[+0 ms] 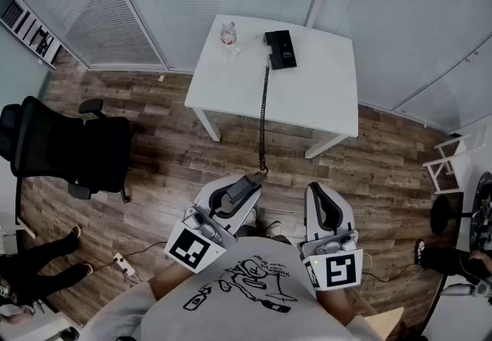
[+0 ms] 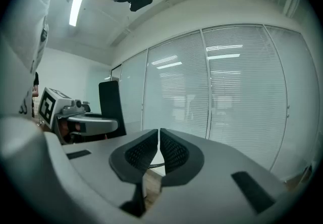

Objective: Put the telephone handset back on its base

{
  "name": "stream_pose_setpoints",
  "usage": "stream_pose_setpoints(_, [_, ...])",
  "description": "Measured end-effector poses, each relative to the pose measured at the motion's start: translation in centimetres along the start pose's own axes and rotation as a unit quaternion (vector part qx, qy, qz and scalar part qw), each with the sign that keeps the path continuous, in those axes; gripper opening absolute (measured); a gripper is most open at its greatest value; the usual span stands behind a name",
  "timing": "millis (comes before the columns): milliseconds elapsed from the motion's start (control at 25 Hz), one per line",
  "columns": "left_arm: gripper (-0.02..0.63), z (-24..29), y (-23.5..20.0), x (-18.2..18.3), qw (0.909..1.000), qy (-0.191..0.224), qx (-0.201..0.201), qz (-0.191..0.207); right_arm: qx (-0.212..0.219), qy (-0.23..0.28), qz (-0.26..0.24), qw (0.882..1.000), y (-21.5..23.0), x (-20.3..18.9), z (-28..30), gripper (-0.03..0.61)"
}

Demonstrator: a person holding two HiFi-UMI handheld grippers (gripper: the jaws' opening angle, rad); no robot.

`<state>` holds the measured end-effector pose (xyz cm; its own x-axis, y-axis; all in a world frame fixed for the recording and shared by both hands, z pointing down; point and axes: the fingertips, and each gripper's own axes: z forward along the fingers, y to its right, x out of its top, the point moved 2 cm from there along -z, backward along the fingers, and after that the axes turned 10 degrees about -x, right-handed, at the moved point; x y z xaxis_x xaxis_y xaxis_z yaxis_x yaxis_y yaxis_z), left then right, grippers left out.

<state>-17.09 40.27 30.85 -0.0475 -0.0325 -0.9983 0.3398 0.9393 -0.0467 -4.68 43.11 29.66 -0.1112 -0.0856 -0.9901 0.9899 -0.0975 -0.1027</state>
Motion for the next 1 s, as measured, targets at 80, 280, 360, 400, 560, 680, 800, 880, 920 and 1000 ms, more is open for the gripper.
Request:
stream_pose_setpoints(80, [0.074, -0.3, 0.3, 0.1, 1.0000, 0.002, -0.003, -0.003, 0.004, -0.004, 0.000, 1.000, -0.5, -0.2, -0.3, 0.014])
stream_pose_setpoints(280, [0.074, -1.1, 0.5, 0.1, 0.9999, 0.005, -0.003, -0.013, -0.001, -0.005, 0.004, 1.000, -0.9, -0.1, -0.6, 0.012])
stream_pose_setpoints(360, [0.074, -1.2, 0.3, -0.1, 0.9999, 0.001, -0.006, -0.013, -0.005, -0.002, 0.012, 1.000, -0.9, 0.0, -0.5, 0.014])
stream_pose_setpoints(400, [0.074, -1.2, 0.2, -0.1, 0.9999, -0.002, -0.008, -0.012, -0.006, 0.000, 0.014, 1.000, -0.9, 0.0, -0.5, 0.014])
stream_pose_setpoints(560, [0.074, -1.0, -0.1, -0.1, 0.9999, -0.003, -0.011, -0.013, -0.008, 0.003, 0.006, 1.000, -0.7, 0.2, -0.4, 0.014])
stream_pose_setpoints(680, [0.074, -0.5, -0.4, -0.3, 0.9998, -0.006, -0.012, -0.013, -0.003, 0.000, 0.011, 1.000, -0.2, -0.1, 0.1, 0.014])
stream_pose_setpoints(800, [0.074, 0.3, -0.9, -0.2, 0.9998, -0.006, -0.010, -0.015, 0.001, 0.000, 0.015, 1.000, 0.4, -0.2, 0.9, 0.014])
stream_pose_setpoints(880, [0.074, 0.8, -1.3, -0.2, 0.9998, -0.004, -0.009, -0.014, 0.003, 0.004, 0.014, 1.000, 1.0, -0.2, 1.5, 0.014])
stream_pose_setpoints(920, [0.074, 1.2, -1.6, -0.2, 0.9999, -0.004, -0.009, -0.013, 0.004, 0.006, 0.013, 1.000, 1.3, -0.1, 1.9, 0.014])
stream_pose_setpoints(1000, [0.074, 2.2, -2.2, -0.2, 0.9999, -0.007, -0.008, -0.012, 0.005, 0.008, 0.012, 1.000, 2.2, -0.1, 2.9, 0.014])
